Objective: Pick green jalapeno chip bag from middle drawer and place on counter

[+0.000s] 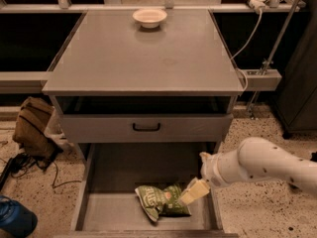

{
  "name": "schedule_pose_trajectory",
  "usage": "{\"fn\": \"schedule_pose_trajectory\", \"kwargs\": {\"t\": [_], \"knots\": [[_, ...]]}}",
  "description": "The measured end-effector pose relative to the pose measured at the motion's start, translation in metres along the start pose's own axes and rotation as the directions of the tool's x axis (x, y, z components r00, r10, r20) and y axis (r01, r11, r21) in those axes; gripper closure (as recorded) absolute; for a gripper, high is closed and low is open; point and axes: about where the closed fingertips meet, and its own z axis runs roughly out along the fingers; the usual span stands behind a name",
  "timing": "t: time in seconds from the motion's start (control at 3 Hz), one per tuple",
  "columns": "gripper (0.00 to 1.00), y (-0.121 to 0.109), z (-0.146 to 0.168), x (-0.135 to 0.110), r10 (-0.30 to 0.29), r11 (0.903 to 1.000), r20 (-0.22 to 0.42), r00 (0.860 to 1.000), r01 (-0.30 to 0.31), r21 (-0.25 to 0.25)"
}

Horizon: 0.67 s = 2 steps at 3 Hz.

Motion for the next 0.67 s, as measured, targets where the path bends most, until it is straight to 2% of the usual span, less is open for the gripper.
{"fn": "schedule_pose_trajectory", "kwargs": {"t": [0.67], "knots": [[0.00, -0.003, 0.098, 0.043, 0.042, 0.9989, 0.005, 0.999, -0.042, -0.023]]}}
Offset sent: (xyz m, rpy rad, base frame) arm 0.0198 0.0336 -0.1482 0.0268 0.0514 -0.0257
